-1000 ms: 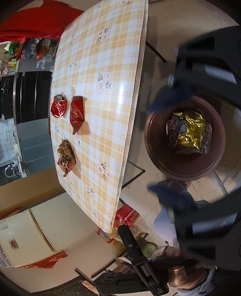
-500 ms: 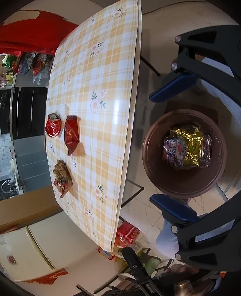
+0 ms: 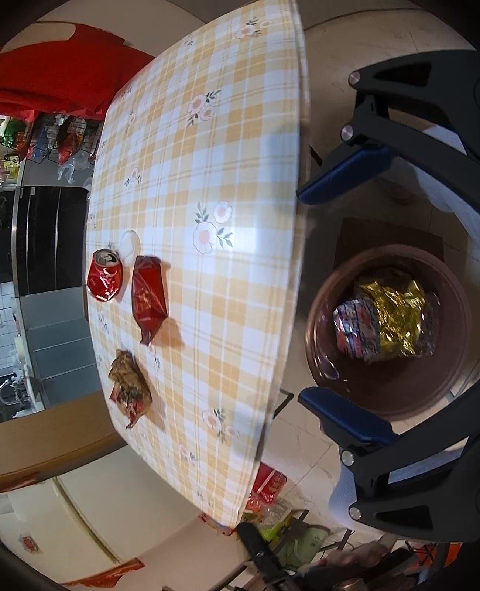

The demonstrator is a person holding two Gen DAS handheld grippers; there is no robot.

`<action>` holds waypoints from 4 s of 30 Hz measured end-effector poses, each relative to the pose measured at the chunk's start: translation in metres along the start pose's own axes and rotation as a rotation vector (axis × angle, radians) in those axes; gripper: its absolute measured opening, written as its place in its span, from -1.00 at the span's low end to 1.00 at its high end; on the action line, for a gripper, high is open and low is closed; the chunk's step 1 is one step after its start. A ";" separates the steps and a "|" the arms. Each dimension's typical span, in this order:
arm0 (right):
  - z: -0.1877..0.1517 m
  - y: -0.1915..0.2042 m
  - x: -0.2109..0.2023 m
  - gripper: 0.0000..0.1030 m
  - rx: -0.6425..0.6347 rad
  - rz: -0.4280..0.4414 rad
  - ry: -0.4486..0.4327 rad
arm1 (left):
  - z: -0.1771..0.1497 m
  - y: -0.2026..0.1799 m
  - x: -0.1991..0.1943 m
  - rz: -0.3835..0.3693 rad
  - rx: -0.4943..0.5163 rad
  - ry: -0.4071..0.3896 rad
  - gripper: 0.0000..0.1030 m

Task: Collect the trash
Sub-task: 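Move the right tool to the red snack bag and grasp it, then grasp the crumpled brown paper wrapper with the left tool while the right tool lifts the red bag, then carry wrapper and red bag over the brown bin while both tools open to drop them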

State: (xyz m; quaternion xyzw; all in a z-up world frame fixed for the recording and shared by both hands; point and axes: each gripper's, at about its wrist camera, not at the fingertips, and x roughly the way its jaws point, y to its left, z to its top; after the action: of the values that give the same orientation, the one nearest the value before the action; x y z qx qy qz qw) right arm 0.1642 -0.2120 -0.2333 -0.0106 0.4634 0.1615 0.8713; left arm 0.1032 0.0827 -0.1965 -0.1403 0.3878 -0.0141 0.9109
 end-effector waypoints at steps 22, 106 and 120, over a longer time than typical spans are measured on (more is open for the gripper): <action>0.186 0.036 0.212 0.89 -0.510 0.006 0.080 | 0.125 0.059 0.134 0.020 -0.066 0.045 0.87; -0.004 0.016 -0.059 -0.13 -0.040 0.189 -0.145 | -0.011 -0.019 -0.056 -0.093 0.134 -0.055 -0.21; -0.018 0.018 -0.075 0.80 0.006 0.124 -0.182 | -0.028 -0.024 -0.061 -0.096 0.158 -0.038 -0.20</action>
State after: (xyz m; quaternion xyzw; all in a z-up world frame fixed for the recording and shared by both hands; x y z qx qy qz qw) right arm 0.1056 -0.2185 -0.1806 0.0356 0.3824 0.2141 0.8981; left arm 0.0432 0.0609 -0.1657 -0.0866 0.3608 -0.0857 0.9246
